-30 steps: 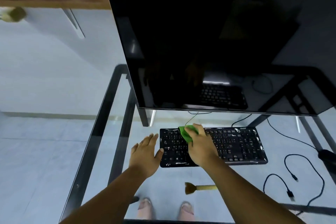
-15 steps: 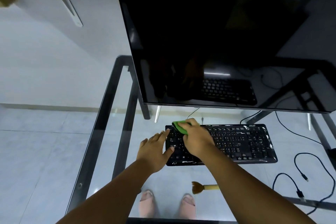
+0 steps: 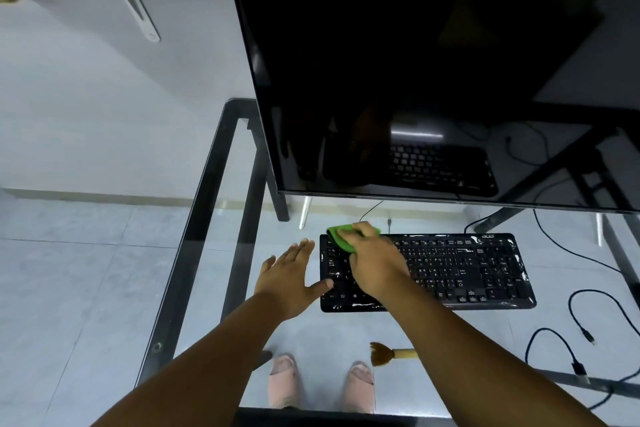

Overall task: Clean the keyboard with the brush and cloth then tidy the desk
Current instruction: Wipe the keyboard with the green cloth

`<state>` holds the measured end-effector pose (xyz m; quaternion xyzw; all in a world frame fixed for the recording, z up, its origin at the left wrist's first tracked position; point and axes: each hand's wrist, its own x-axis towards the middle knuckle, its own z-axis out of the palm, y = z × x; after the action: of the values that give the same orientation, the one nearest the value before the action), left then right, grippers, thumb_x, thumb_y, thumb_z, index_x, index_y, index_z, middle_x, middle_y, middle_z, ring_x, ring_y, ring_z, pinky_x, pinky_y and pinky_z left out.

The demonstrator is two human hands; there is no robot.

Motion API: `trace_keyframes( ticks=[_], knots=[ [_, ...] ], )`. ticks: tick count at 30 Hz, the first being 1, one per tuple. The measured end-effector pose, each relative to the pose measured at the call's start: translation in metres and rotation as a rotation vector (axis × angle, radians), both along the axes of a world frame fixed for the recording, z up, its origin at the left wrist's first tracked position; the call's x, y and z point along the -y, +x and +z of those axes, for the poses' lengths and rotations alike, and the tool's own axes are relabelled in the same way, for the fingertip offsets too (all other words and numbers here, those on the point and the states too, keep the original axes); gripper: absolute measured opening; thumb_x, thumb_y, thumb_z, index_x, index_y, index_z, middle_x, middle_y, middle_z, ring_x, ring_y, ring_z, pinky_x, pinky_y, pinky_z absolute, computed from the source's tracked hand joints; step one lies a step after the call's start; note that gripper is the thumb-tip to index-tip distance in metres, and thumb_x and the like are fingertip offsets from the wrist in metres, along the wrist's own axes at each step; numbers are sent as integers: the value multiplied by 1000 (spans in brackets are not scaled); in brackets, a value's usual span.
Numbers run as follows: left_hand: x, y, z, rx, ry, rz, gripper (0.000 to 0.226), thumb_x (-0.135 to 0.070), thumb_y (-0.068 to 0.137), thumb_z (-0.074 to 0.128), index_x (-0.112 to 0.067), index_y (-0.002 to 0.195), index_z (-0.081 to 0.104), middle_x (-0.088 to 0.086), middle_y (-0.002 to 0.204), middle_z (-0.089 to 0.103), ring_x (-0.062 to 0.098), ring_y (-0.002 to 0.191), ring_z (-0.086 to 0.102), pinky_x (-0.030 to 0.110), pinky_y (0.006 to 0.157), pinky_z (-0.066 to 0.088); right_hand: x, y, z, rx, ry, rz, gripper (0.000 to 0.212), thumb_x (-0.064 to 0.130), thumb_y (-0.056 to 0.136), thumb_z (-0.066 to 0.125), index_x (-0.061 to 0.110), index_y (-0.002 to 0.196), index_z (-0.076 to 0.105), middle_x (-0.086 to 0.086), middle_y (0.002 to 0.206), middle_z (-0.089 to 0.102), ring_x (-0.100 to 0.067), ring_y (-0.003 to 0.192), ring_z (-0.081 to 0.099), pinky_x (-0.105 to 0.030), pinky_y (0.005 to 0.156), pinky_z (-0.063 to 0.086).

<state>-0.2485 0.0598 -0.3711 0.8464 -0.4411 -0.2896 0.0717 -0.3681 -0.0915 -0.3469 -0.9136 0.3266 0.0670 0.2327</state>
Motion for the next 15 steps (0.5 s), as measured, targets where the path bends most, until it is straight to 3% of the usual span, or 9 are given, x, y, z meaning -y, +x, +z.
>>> trace_keyframes(
  ticks=[3,9,15],
  knots=[
    [-4,2,0,-12,4,-27,95,-75,82,41,-29,154,-2,-11,162,0,8,148,1,43,120,5,-3,-15,-2,-3,-51,54,57,16,91,48,44,140,41,18,144,33,-18,120,45,-38,87,55],
    [-7,4,-2,-16,-15,-30,103,-76,78,49,-30,153,-3,-12,162,-1,8,148,0,41,119,6,10,-14,-5,1,-96,-157,50,17,90,47,36,135,50,15,130,45,-20,111,50,-35,80,56],
    [-13,1,-4,3,-8,-14,111,-78,74,52,-29,153,-7,-13,161,-6,7,148,-3,41,119,4,-12,7,-1,-8,-30,128,57,15,90,48,44,139,43,18,143,35,-19,120,43,-38,92,51]
  ],
)
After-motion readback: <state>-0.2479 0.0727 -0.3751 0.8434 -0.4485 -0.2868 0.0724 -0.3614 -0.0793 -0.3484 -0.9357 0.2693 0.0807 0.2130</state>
